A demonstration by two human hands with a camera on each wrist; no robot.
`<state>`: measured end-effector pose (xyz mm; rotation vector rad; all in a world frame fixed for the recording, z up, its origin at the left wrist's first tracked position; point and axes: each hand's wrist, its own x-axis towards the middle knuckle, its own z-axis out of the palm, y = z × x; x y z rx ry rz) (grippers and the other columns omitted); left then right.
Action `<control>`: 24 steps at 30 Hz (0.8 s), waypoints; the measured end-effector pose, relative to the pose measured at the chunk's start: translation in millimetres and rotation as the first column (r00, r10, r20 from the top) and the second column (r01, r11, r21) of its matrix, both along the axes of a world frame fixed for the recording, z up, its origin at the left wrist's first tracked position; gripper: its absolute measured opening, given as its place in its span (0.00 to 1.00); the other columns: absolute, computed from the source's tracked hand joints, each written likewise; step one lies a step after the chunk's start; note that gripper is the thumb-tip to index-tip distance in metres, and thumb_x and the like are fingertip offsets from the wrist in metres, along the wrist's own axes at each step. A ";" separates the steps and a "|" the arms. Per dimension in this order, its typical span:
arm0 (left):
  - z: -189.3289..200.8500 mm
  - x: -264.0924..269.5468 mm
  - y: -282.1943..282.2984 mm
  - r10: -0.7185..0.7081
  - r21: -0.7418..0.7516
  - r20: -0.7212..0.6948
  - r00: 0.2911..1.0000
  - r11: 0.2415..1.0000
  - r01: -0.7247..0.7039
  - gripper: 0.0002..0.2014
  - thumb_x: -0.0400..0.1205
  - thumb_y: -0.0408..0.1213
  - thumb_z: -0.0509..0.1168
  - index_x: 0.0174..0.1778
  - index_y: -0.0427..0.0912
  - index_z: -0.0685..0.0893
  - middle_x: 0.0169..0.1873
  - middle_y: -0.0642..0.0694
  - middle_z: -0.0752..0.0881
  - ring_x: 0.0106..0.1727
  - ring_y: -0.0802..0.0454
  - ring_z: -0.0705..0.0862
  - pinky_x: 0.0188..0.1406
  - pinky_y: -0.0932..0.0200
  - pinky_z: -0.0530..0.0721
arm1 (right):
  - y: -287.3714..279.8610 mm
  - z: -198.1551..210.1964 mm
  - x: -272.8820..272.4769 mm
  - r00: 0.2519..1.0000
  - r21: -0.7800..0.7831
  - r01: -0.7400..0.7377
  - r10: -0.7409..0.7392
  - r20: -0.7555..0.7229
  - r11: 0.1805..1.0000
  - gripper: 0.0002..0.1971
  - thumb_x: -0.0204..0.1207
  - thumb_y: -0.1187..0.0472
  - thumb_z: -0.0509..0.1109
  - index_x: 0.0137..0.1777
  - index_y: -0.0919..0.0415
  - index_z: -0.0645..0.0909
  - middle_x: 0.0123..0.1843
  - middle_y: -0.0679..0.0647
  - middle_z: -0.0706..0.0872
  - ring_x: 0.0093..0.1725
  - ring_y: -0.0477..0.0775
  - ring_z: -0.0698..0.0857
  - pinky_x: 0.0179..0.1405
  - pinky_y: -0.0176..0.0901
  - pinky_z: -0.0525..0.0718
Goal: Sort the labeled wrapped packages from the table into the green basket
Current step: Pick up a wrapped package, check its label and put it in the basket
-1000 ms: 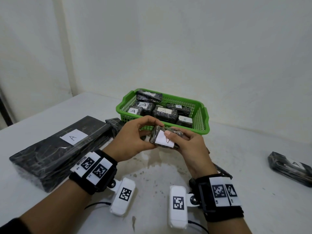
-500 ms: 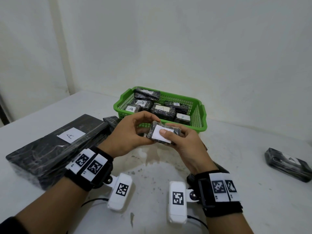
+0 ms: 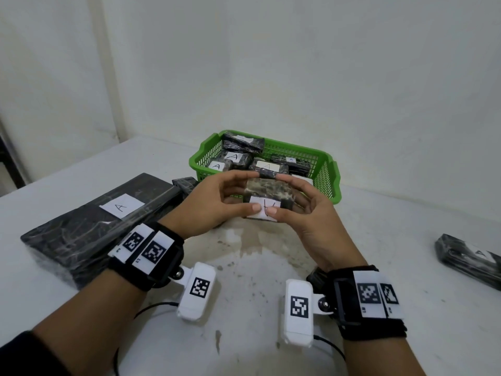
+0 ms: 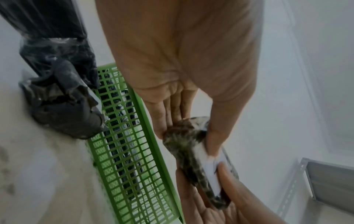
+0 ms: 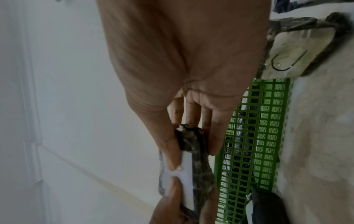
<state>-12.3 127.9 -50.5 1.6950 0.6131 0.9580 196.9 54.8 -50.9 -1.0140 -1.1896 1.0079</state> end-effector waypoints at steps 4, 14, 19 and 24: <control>1.8 -0.2 -3.1 0.048 0.062 0.018 0.999 0.997 -0.049 0.33 0.66 0.35 0.85 0.68 0.44 0.86 0.60 0.41 0.92 0.62 0.45 0.91 0.67 0.46 0.88 | 0.3 0.9 -1.8 0.998 -0.069 -0.030 0.026 -0.054 0.997 0.35 0.62 0.61 0.88 0.73 0.57 0.85 0.63 0.57 0.93 0.62 0.53 0.93 0.60 0.55 0.92; 6.1 1.7 -11.1 -0.013 0.149 -0.005 1.000 0.989 0.013 0.29 0.68 0.22 0.83 0.65 0.41 0.86 0.60 0.45 0.91 0.65 0.49 0.90 0.65 0.50 0.89 | 1.1 1.8 -5.0 1.000 -0.166 -0.005 0.001 -0.026 0.986 0.25 0.64 0.58 0.84 0.62 0.66 0.90 0.56 0.63 0.95 0.54 0.61 0.95 0.61 0.59 0.91; 5.2 -0.4 -8.3 0.033 0.173 -0.005 0.999 0.984 -0.032 0.28 0.68 0.23 0.84 0.62 0.46 0.87 0.60 0.48 0.91 0.65 0.50 0.90 0.69 0.47 0.87 | 2.0 1.7 6.0 0.996 -0.179 0.026 -0.040 -0.074 0.983 0.22 0.73 0.70 0.81 0.67 0.72 0.86 0.56 0.67 0.94 0.50 0.61 0.91 0.55 0.51 0.94; 3.6 2.2 -9.8 -0.007 0.162 -0.014 1.000 0.987 0.009 0.28 0.69 0.19 0.83 0.62 0.42 0.85 0.60 0.47 0.90 0.65 0.49 0.90 0.67 0.49 0.88 | 0.0 3.1 0.1 0.998 -0.161 0.024 -0.033 -0.053 0.987 0.26 0.65 0.62 0.84 0.64 0.68 0.88 0.54 0.63 0.96 0.53 0.62 0.94 0.55 0.54 0.93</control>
